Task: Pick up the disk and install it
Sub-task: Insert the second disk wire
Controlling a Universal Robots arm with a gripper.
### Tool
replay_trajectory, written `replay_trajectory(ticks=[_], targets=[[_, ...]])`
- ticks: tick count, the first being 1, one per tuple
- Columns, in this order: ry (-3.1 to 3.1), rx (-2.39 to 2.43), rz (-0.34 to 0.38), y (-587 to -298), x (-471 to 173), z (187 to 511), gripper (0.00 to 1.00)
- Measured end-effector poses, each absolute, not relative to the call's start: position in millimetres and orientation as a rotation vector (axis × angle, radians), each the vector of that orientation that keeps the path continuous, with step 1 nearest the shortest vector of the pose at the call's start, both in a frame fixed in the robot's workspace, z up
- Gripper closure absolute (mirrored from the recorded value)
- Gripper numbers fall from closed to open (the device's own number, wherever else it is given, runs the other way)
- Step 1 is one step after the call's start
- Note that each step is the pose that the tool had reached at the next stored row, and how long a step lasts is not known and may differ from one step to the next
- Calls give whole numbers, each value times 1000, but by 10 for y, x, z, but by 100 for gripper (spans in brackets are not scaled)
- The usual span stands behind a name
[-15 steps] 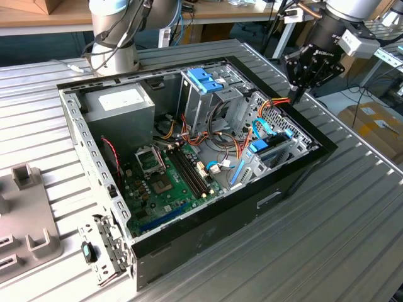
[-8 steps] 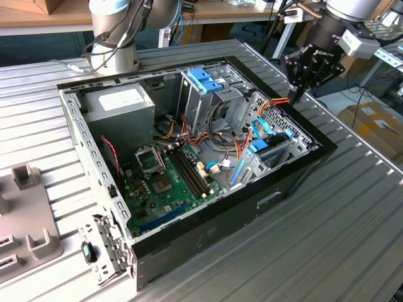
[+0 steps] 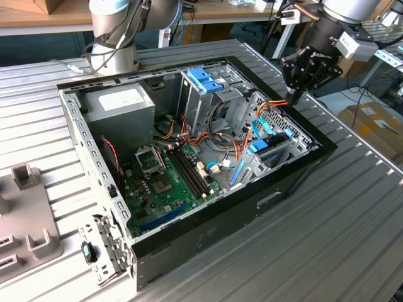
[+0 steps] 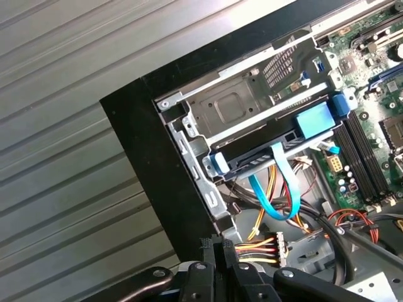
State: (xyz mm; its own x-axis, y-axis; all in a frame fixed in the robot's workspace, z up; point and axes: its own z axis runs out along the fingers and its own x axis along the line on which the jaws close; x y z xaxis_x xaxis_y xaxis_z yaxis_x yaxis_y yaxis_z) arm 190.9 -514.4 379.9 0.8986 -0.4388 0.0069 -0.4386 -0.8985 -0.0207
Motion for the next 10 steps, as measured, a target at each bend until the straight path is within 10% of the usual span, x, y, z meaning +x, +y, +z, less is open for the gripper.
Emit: replay_trajectory(ticks=[10], targets=[[703, -3043, -18, -5194, 1746, 3800, 84]])
